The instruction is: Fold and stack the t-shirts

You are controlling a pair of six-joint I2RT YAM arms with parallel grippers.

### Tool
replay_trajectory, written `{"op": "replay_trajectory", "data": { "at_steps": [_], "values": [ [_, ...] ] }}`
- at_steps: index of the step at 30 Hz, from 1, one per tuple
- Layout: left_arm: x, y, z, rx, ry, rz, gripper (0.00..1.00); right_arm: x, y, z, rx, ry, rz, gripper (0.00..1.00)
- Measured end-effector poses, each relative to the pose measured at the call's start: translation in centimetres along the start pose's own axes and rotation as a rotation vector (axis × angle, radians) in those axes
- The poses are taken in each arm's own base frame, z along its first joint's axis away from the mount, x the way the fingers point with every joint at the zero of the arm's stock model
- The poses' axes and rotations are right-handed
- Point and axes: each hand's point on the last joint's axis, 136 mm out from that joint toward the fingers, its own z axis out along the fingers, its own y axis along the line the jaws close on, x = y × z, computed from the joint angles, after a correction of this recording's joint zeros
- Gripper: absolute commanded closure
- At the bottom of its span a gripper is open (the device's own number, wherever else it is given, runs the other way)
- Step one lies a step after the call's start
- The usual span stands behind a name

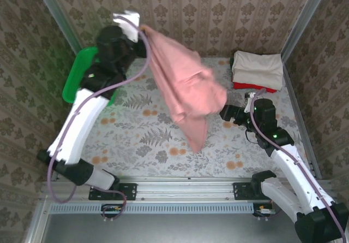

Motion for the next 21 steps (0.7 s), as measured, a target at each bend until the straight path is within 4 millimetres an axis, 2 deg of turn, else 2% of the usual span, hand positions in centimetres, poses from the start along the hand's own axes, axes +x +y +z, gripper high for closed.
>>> {"op": "replay_trajectory", "data": {
  "at_steps": [1, 2, 4, 6, 8, 10, 11, 14, 16, 18, 20, 21],
  "values": [
    [4.8, 0.9, 2.8, -0.031, 0.107, -0.019, 0.45, 0.6, -0.1, 0.4, 0.003, 0.02, 0.003, 0.06],
    [9.7, 2.4, 5.2, -0.073, 0.217, -0.048, 0.29, 1.2, -0.3, 0.9, 0.009, 0.042, 0.006, 0.06],
    [18.1, 5.4, 8.2, -0.157, 0.415, -0.1, 0.17, 2.5, -0.7, 1.8, 0.027, 0.089, 0.012, 0.07],
    [25.5, 8.5, 9.6, -0.259, 0.606, -0.139, 0.13, 4.0, -1.0, 2.6, 0.054, 0.141, 0.004, 0.08],
    [29.8, 10.2, 9.4, -0.333, 0.724, -0.148, 0.09, 5.1, -1.0, 3.1, 0.072, 0.176, -0.012, 0.09],
    [32.1, 10.7, 8.2, -0.375, 0.796, -0.141, 0.07, 6.1, -0.6, 3.4, 0.078, 0.207, -0.036, 0.12],
    [32.5, 10.7, 7.3, -0.386, 0.814, -0.133, 0.07, 6.7, -0.2, 3.6, 0.076, 0.225, -0.053, 0.17],
    [31.5, 10.5, 4.5, -0.392, 0.801, -0.131, 0.09, 9.3, 1.3, 4.3, 0.064, 0.294, -0.117, 0.24],
    [30.2, 10.2, 2.2, -0.377, 0.754, -0.143, 0.08, 11.7, 2.6, 4.8, 0.052, 0.355, -0.179, 0.25],
    [29.7, 9.7, -0.6, -0.349, 0.709, -0.173, 0.09, 15.1, 4.4, 5.2, 0.026, 0.431, -0.263, 0.27],
    [30.3, 8.7, -2.6, -0.297, 0.693, -0.205, 0.1, 18.3, 5.8, 5.4, 0.007, 0.495, -0.337, 0.3],
    [31.2, 7.8, -3.2, -0.26, 0.708, -0.212, 0.1, 20.0, 6.4, 5.5, 0.005, 0.527, -0.372, 0.31]
  ]
}}
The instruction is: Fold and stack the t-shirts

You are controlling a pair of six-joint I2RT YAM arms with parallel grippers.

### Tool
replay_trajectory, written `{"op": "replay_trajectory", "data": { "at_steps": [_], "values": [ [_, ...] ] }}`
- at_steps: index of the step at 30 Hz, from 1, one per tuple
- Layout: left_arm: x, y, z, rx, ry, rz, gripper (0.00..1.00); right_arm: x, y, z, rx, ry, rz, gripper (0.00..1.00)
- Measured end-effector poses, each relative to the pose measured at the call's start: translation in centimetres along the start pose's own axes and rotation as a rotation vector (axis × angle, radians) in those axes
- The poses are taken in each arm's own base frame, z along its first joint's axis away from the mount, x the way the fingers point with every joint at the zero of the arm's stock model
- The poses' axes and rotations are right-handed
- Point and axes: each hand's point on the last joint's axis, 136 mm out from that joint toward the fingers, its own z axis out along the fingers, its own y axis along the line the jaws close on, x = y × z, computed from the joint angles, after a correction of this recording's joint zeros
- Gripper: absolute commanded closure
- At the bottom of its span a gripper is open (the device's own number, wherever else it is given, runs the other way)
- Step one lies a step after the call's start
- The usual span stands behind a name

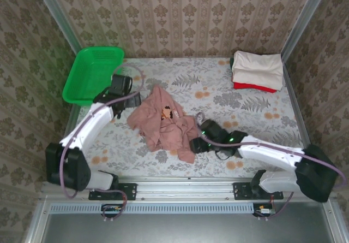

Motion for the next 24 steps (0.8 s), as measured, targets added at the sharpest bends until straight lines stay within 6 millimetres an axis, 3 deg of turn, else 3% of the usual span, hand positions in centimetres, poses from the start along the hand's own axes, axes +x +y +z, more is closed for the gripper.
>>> {"op": "replay_trajectory", "data": {
  "at_steps": [3, 7, 10, 12, 15, 19, 20, 24],
  "values": [
    [2.9, -2.4, 1.6, 0.057, 0.087, 0.057, 0.13, 2.2, 2.1, 2.4, 0.042, 0.076, -0.083, 0.35],
    [5.7, -5.8, 4.9, 0.113, 0.196, 0.127, 0.11, 1.7, 3.8, 4.7, 0.121, 0.086, -0.132, 0.42],
    [6.3, -6.8, 8.0, 0.119, 0.239, 0.135, 0.28, 0.6, 4.0, 5.6, 0.178, 0.066, -0.129, 0.53],
    [5.5, -7.3, 10.2, 0.105, 0.261, 0.132, 0.37, 0.3, 3.3, 5.9, 0.236, 0.068, -0.128, 0.65],
    [4.0, -7.9, 12.8, 0.097, 0.255, 0.131, 0.66, 0.1, 1.8, 5.9, 0.319, 0.083, -0.129, 0.81],
    [3.4, -7.1, 13.9, 0.085, 0.262, 0.114, 0.95, -0.8, -1.3, 5.2, 0.423, 0.101, -0.107, 0.92],
    [3.3, -6.6, 13.9, 0.081, 0.262, 0.105, 1.0, -1.2, -2.5, 5.0, 0.453, 0.105, -0.099, 0.94],
    [2.8, -4.4, 13.6, 0.059, 0.258, 0.056, 1.0, -4.1, -7.2, 3.9, 0.548, 0.106, -0.052, 0.98]
  ]
}}
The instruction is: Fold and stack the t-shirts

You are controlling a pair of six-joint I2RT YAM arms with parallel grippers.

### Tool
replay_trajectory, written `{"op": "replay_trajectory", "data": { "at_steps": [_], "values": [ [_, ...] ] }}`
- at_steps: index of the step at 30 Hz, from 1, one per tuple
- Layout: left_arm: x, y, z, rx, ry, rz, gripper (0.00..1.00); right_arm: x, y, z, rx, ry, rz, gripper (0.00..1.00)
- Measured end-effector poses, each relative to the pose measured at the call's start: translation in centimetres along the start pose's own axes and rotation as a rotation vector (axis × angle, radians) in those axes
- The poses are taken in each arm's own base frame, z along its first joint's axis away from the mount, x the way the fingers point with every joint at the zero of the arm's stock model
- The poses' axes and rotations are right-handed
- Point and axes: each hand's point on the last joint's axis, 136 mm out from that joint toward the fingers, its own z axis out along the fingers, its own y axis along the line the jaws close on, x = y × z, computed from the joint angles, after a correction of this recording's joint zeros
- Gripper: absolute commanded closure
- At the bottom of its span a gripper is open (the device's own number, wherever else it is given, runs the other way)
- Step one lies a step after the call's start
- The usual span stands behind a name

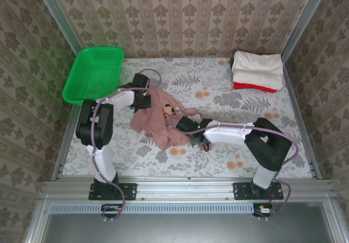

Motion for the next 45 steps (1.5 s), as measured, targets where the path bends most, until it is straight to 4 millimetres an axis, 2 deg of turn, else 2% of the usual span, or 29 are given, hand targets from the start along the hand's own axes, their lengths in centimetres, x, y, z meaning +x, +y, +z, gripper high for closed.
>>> {"op": "replay_trajectory", "data": {
  "at_steps": [2, 3, 7, 8, 10, 11, 12, 14, 16, 18, 20, 22, 24, 27, 29, 33, 35, 37, 39, 41, 43, 45],
  "values": [
    [0.1, 1.1, -1.0, -0.008, -0.01, -0.024, 1.0, -2.2, -2.1, 0.1, 0.022, -0.018, 0.024, 0.98],
    [0.1, 1.6, -1.7, -0.013, -0.018, -0.038, 1.0, -3.9, -3.5, 0.0, 0.03, -0.035, 0.043, 0.95],
    [0.2, 3.5, -5.4, -0.034, -0.082, -0.104, 1.0, -11.4, -8.0, -1.4, 0.041, -0.162, 0.104, 0.72],
    [0.3, 3.9, -6.4, -0.039, -0.101, -0.122, 1.0, -13.1, -9.0, -2.0, 0.042, -0.2, 0.125, 0.56],
    [1.0, 4.8, -7.8, -0.047, -0.128, -0.162, 1.0, -15.4, -11.0, -2.9, 0.056, -0.245, 0.15, 0.52],
    [1.6, 5.2, -8.2, -0.052, -0.133, -0.18, 0.97, -16.3, -11.6, -3.5, 0.059, -0.266, 0.155, 0.47],
    [2.3, 5.6, -8.3, -0.059, -0.132, -0.196, 0.87, -16.6, -11.6, -3.9, 0.057, -0.28, 0.152, 0.46],
    [4.0, 6.2, -8.0, -0.073, -0.11, -0.223, 0.84, -15.9, -10.9, -4.4, 0.042, -0.282, 0.141, 0.45],
    [5.7, 6.4, -7.3, -0.078, -0.076, -0.234, 0.81, -14.1, -9.3, -4.7, -0.006, -0.273, 0.129, 0.4],
    [7.2, 6.4, -6.6, -0.074, -0.038, -0.243, 0.72, -10.8, -6.5, -4.7, -0.098, -0.254, 0.112, 0.38],
    [8.1, 6.3, -6.2, -0.068, -0.017, -0.251, 0.52, -7.9, -3.6, -4.4, -0.186, -0.223, 0.088, 0.4],
    [8.4, 6.2, -6.1, -0.061, -0.008, -0.259, 0.46, -5.6, -0.9, -3.5, -0.244, -0.182, 0.061, 0.42],
    [8.2, 6.0, -6.0, -0.05, -0.015, -0.267, 0.41, -4.2, 1.6, -2.4, -0.275, -0.142, 0.032, 0.43],
    [7.9, 5.6, -5.9, -0.032, -0.025, -0.268, 0.39, -3.6, 3.1, -0.8, -0.275, -0.103, 0.021, 0.43],
    [7.9, 5.0, -5.6, -0.02, -0.021, -0.258, 0.38, -3.9, 3.5, -0.1, -0.272, -0.091, 0.025, 0.46],
    [8.6, 2.9, -5.5, 0.003, -0.009, -0.203, 0.35, -5.5, 4.9, 0.1, -0.297, -0.106, 0.038, 0.71],
    [8.7, 2.0, -5.8, 0.023, -0.018, -0.182, 0.35, -6.4, 5.9, -0.2, -0.315, -0.119, 0.035, 0.78],
    [9.0, 1.6, -6.1, 0.033, -0.022, -0.173, 0.34, -7.1, 6.9, -0.8, -0.337, -0.135, 0.027, 0.8],
    [9.2, 1.6, -6.1, 0.035, -0.024, -0.169, 0.34, -7.6, 7.6, -1.6, -0.365, -0.153, 0.023, 0.78],
    [9.8, 1.6, -5.7, 0.032, -0.014, -0.165, 0.34, -7.6, 7.9, -2.3, -0.385, -0.163, 0.021, 0.68],
    [10.8, 1.8, -5.0, 0.025, 0.011, -0.161, 0.37, -7.4, 7.2, -3.3, -0.391, -0.177, 0.036, 0.59],
    [11.8, 1.9, -4.0, 0.014, 0.049, -0.157, 0.43, -7.0, 5.3, -4.7, -0.384, -0.2, 0.067, 0.48]
  ]
}}
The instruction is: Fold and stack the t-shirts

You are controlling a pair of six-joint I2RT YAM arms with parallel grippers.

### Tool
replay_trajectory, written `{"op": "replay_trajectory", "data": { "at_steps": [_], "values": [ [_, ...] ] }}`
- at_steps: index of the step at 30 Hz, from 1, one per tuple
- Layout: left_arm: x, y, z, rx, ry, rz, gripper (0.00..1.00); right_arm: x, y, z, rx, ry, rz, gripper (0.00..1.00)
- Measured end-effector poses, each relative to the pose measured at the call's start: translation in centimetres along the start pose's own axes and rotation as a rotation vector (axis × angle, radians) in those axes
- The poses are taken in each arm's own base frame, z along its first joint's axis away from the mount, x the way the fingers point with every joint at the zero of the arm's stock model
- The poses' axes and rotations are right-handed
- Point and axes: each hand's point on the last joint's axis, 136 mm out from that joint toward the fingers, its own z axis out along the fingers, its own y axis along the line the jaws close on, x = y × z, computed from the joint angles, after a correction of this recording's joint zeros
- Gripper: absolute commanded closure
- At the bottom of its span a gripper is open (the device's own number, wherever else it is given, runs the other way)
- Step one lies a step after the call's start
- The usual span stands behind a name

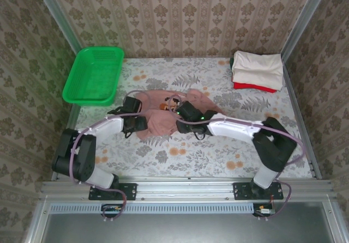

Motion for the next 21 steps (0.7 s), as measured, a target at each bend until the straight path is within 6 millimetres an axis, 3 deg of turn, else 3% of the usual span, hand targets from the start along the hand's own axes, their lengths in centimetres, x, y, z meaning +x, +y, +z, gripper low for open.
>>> {"op": "replay_trajectory", "data": {
  "at_steps": [3, 5, 9, 13, 17, 21],
  "values": [
    [0.2, 0.2, 0.9, -0.019, 0.024, -0.001, 0.68, -0.1, -3.0, -2.8, 0.041, -0.052, 0.071, 0.45],
    [-0.3, -0.2, 1.1, -0.011, 0.013, -0.001, 0.82, 0.2, -5.6, -3.6, 0.075, -0.069, 0.136, 0.46],
    [-0.8, -0.9, 1.0, 0.016, 0.003, 0.006, 0.96, 2.6, -9.5, -2.3, 0.15, -0.013, 0.233, 0.46],
    [-1.0, -1.0, -0.2, 0.029, -0.015, 0.01, 1.0, 4.5, -9.3, -0.4, 0.147, 0.057, 0.239, 0.45],
    [-2.7, -1.0, -3.9, 0.066, -0.098, -0.009, 1.0, 4.9, -9.1, 1.6, 0.164, 0.102, 0.239, 0.47],
    [-5.9, -0.1, -9.5, 0.103, -0.247, -0.059, 1.0, 3.6, -9.0, 3.1, 0.172, 0.105, 0.24, 0.72]
  ]
}}
